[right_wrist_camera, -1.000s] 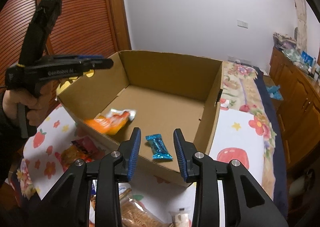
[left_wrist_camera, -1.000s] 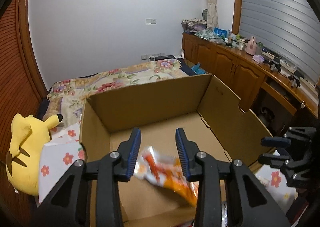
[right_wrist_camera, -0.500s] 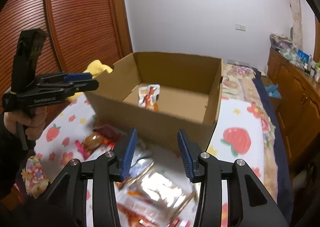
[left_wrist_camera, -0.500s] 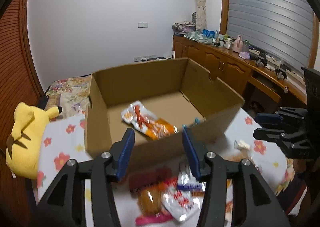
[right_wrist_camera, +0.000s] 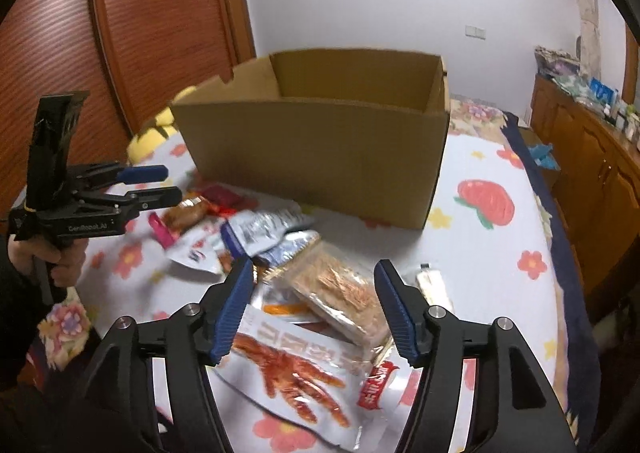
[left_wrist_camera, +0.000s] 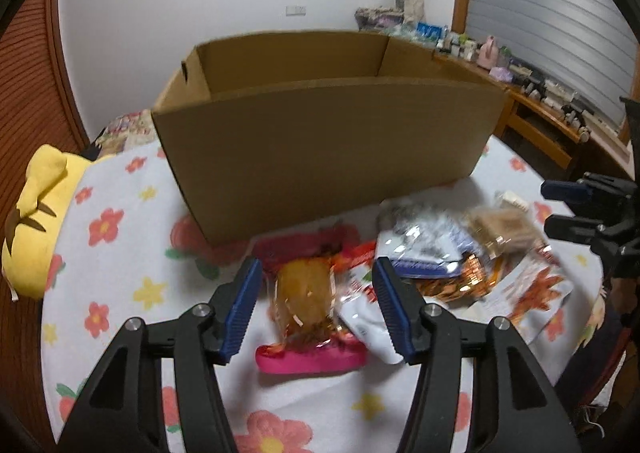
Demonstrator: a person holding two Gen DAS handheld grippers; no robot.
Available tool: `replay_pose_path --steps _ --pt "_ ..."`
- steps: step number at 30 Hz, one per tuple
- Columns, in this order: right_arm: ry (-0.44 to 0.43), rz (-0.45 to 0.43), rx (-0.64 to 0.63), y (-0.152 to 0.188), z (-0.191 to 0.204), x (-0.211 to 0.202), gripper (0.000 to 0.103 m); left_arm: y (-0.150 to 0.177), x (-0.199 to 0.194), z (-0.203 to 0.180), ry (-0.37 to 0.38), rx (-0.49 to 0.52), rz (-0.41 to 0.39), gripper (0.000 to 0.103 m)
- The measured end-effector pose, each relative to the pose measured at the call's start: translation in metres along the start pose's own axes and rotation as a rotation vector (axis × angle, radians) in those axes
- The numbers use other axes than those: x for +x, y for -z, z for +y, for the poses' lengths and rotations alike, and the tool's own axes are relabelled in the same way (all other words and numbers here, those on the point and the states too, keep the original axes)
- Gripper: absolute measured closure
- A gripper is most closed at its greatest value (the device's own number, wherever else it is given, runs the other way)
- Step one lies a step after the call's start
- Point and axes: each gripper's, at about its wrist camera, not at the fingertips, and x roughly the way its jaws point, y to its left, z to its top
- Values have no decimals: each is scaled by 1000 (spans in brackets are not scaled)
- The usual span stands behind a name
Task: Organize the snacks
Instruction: 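Move the left tool to the pink egg pack while the right tool approaches the sesame candy tray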
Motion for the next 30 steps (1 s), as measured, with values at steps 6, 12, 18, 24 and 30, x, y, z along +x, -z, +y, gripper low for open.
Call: replay_pose_path --steps 6,12,18,24,30 --pt "2 46 -11 6 -11 25 35 8 14 4 0 -6 27 37" --pt "-21 95 -58 5 -14 43 30 10 23 8 -9 -11 39 36" --pt "-42 129 -75 7 -19 56 25 13 39 8 -31 1 81 35" --pt "-66 130 -39 12 -28 62 25 14 42 9 -38 -2 86 30" --pt "-69 121 -38 13 -28 61 24 15 44 13 -55 -23 95 17"
